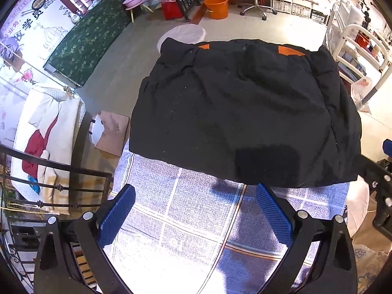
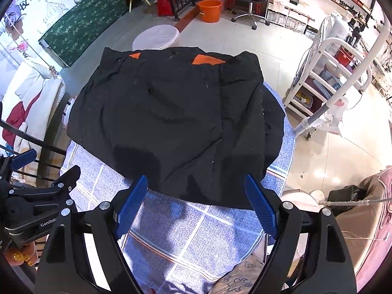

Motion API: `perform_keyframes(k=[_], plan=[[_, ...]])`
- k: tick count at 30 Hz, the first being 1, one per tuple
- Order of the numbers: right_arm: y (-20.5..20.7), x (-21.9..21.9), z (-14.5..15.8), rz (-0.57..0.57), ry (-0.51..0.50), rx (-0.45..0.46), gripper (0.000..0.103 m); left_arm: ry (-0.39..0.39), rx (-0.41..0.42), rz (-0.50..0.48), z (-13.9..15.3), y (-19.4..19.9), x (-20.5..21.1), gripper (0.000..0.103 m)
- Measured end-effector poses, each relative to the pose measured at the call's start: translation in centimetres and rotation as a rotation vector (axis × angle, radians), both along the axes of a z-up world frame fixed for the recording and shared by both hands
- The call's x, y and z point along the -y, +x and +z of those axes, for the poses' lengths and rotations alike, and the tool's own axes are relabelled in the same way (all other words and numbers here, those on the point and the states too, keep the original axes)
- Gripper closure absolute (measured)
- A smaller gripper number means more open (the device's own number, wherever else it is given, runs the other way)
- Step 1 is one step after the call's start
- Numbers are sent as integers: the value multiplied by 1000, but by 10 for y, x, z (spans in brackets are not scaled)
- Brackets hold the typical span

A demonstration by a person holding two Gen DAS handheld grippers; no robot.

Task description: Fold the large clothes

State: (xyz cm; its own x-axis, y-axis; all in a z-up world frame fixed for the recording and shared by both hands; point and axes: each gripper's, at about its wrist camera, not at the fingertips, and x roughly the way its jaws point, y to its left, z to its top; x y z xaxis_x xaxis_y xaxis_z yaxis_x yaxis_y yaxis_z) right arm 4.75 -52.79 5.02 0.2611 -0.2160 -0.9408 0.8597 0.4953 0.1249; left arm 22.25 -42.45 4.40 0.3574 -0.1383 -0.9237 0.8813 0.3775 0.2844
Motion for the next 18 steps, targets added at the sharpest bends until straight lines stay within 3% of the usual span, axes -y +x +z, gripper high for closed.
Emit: perform_keyframes(k=[18], plan=[[3, 2, -2, 17, -3, -2, 22, 12, 8, 13, -2, 2, -5, 6]])
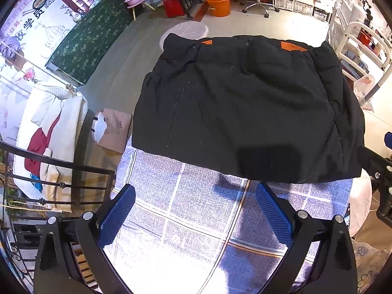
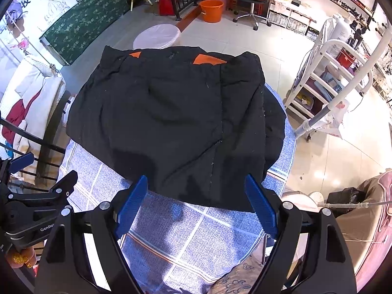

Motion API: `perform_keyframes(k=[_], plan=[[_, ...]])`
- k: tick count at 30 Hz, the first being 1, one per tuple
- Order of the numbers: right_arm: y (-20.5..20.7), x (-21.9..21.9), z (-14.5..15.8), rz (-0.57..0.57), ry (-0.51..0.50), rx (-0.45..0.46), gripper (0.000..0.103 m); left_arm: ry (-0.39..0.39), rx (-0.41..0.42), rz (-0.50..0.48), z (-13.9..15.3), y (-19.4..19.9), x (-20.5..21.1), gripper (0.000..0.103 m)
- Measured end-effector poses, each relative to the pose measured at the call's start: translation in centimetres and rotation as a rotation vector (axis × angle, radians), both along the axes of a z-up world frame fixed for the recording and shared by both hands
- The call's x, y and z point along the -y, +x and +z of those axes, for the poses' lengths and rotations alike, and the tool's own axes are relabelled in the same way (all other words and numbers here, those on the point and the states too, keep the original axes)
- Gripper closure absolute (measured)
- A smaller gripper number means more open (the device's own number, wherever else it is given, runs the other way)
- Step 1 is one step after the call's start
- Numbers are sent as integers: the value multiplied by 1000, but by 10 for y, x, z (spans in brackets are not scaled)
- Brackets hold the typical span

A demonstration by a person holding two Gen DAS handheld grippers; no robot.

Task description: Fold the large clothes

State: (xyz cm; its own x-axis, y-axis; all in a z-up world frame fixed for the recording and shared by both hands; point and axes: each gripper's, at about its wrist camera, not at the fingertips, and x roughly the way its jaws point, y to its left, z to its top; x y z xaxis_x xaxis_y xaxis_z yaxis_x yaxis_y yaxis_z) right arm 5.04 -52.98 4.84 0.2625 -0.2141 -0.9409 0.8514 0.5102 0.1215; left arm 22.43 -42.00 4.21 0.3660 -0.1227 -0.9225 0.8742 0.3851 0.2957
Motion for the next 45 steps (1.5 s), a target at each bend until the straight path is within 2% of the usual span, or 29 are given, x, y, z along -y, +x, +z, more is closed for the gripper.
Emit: perform_keyframes(k=[26, 33, 45], plan=[[1, -1, -4, 14, -5, -4, 22, 2, 2, 19, 0, 6, -1, 6], [2, -1, -3, 21, -12, -4, 22, 22, 42, 6, -4, 2, 4, 6], [1, -3, -3, 18, -23, -3, 22, -17, 27, 21, -1, 6, 2, 6]])
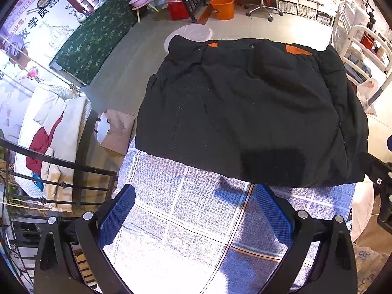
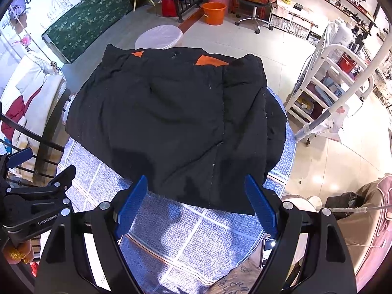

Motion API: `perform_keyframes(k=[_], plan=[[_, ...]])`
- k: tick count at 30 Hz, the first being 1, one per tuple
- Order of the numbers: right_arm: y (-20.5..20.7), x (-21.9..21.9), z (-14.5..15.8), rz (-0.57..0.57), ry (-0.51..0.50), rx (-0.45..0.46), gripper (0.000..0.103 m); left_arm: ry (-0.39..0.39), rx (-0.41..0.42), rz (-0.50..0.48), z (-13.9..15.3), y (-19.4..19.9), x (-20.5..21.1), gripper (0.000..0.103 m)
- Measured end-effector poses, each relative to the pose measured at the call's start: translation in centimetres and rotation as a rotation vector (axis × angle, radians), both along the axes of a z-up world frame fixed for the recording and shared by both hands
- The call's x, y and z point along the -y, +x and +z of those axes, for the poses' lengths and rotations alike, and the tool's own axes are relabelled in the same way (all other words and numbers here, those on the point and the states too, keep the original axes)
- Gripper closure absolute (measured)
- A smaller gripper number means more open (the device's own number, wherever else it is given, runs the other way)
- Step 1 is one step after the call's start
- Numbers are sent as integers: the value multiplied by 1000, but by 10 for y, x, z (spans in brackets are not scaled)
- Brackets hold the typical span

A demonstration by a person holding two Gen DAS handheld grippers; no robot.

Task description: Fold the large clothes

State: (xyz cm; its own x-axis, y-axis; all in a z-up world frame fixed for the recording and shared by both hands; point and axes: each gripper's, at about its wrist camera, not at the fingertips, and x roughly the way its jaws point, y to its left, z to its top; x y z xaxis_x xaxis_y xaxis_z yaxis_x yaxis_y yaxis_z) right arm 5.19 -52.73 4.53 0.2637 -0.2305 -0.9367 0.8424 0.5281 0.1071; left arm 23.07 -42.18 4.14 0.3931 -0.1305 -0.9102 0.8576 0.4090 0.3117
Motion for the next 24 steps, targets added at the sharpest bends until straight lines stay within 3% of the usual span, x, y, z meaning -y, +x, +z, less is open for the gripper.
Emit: perform_keyframes(k=[24], plan=[[1, -1, 0, 2, -3, -2, 22, 30, 16, -30, -3, -8, 4, 6]])
